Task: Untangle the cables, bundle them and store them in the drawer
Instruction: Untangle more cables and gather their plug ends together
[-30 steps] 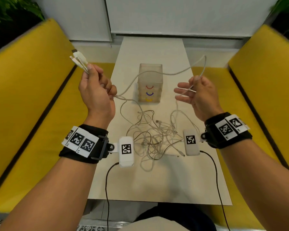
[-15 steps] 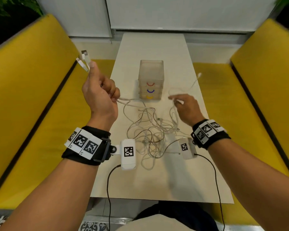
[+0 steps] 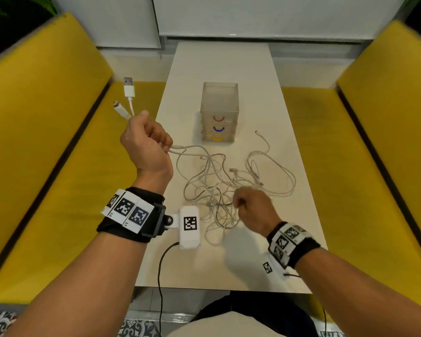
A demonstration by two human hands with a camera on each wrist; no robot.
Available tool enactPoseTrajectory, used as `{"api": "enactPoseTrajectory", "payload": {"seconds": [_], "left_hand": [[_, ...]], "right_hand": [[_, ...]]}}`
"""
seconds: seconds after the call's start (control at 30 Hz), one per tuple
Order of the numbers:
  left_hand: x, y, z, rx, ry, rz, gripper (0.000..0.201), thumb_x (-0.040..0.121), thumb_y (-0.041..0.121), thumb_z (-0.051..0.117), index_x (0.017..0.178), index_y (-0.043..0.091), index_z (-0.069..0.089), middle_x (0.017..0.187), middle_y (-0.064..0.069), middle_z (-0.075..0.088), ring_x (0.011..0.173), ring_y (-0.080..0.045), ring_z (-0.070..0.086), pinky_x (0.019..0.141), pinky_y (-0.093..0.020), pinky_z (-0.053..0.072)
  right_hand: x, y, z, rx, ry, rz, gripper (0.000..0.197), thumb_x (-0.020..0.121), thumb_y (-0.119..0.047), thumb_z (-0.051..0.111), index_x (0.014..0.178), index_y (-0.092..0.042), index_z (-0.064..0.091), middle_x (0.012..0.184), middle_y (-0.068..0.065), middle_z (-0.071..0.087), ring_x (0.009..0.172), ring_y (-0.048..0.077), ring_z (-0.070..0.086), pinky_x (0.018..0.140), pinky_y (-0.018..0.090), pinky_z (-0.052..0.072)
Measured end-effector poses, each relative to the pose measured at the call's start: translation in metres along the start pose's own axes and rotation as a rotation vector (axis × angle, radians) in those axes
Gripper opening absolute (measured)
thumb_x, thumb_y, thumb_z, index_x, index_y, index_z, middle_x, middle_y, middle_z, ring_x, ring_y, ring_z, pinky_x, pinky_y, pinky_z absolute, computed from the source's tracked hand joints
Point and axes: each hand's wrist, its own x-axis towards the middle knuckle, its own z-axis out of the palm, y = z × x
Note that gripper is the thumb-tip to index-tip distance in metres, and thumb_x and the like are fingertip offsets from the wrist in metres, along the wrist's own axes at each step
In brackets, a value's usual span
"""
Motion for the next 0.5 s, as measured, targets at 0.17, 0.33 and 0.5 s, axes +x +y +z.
{"api": "enactPoseTrajectory", "payload": {"seconds": [0.17, 0.33, 0.5], "left_hand": [[-0.002, -0.006, 0.002, -0.067, -0.03, -0.038, 0.033, 0.087, 0.024, 0.044, 0.06, 0.022, 0.025, 0.055, 0.002, 0.017, 0.051, -0.017, 0.012, 0.046, -0.029, 0.016], [-0.008, -0.015, -0.004, -0.08, -0.04, -0.056, 0.03, 0.086, 0.021, 0.04, 0.066, 0.02, 0.018, 0.056, 0.001, 0.015, 0.051, -0.016, 0.009, 0.045, -0.028, 0.014], [-0.013, -0.023, -0.008, -0.098, -0.061, -0.072, 0.024, 0.083, 0.018, 0.036, 0.065, 0.02, 0.02, 0.055, 0.002, 0.017, 0.051, -0.015, 0.009, 0.045, -0.027, 0.012]], "right_hand": [[-0.002, -0.003, 0.035, -0.147, -0.2, 0.072, 0.024, 0.091, -0.015, 0.048, 0.095, -0.015, 0.072, 0.101, 0.003, 0.072, 0.094, 0.025, 0.065, 0.079, 0.035, 0.052], [0.023, 0.001, 0.049, -0.236, -0.095, 0.149, 0.026, 0.095, -0.015, 0.047, 0.103, -0.012, 0.072, 0.109, 0.009, 0.063, 0.105, 0.029, 0.062, 0.074, 0.034, 0.047], [0.04, 0.014, 0.047, -0.271, -0.194, 0.269, 0.037, 0.09, -0.008, 0.054, 0.122, -0.018, 0.07, 0.128, 0.006, 0.066, 0.119, 0.027, 0.061, 0.089, 0.033, 0.049]]}}
